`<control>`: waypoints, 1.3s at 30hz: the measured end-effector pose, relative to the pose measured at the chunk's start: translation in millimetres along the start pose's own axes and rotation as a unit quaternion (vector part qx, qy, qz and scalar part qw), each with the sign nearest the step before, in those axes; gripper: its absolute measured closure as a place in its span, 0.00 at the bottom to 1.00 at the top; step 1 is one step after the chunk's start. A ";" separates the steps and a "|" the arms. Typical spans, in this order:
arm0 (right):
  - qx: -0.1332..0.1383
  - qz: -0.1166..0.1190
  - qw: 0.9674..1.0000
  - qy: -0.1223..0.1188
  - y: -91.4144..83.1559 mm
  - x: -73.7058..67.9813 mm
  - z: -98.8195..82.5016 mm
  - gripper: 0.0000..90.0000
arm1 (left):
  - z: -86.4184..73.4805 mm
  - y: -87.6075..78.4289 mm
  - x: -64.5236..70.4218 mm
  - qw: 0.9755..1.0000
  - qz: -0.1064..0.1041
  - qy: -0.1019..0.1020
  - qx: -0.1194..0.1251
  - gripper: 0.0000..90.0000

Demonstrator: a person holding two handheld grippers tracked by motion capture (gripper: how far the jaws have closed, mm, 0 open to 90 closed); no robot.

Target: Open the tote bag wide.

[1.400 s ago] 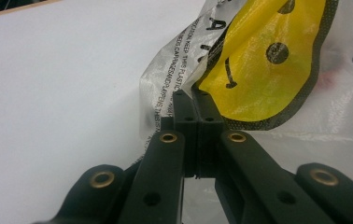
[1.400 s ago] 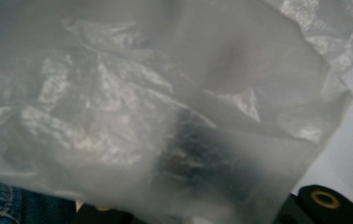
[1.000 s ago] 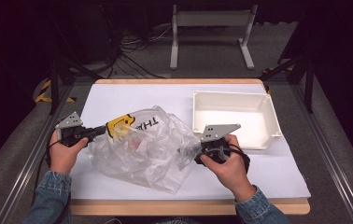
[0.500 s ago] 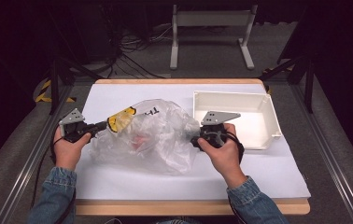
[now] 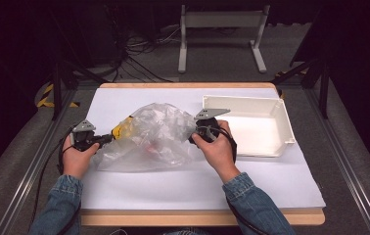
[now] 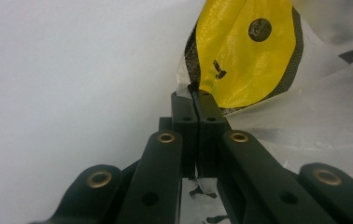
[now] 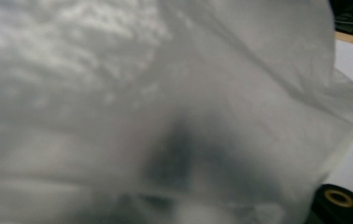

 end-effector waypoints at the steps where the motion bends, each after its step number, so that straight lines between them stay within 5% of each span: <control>1: -0.004 -0.002 1.000 0.003 2.8 0.8 0.3 0.93 | -0.9 0.5 -0.1 1.000 0.002 0.003 -0.008 0.98; 6: -0.039 -0.023 0.999 0.007 18.0 6.1 -1.8 0.93 | -2.4 0.9 0.8 1.000 0.005 -0.002 -0.013 0.89; 10: -0.051 -0.025 0.998 0.006 23.1 6.2 -4.4 0.93 | 6.4 -21.4 -0.4 0.998 0.005 -0.023 0.055 0.50; 12: -0.050 -0.024 0.998 0.006 22.9 5.9 -4.6 0.93 | 12.6 -39.0 3.2 0.996 0.006 -0.026 0.091 0.39; 14: -0.049 -0.024 0.998 0.006 22.6 5.6 -4.4 0.92 | 19.1 -55.0 10.2 0.993 0.014 -0.021 0.116 0.32; 18: -0.049 -0.024 0.999 0.004 21.5 4.1 -4.0 0.92 | 35.2 -73.5 39.7 0.990 -0.013 0.017 0.140 0.30; 25: -0.045 -0.019 0.999 0.000 20.1 0.8 -2.2 0.92 | 57.3 -67.8 88.5 0.987 -0.065 0.078 0.123 0.22; 29: -0.042 -0.017 0.999 0.000 18.4 -0.3 -1.4 0.91 | 61.4 -59.1 104.6 0.985 -0.070 0.113 0.106 0.13; 37: -0.039 -0.011 0.999 0.002 18.9 -0.8 -1.0 0.91 | 60.4 -31.9 107.6 0.988 -0.026 0.143 0.050 0.08; 39: -0.037 -0.010 0.999 0.002 18.9 -0.7 -0.5 0.91 | 58.9 -28.8 105.3 0.988 -0.038 0.141 0.044 0.13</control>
Point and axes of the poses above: each handheld gripper's, and its own axes: y roughly forward along the jaws, z roughly out of its top, x roughly to its right, the point moved 4 cm from there along y, roughly forward along the jaws, and after that the axes turned 12 degrees about -x, right-handed, at the moved point
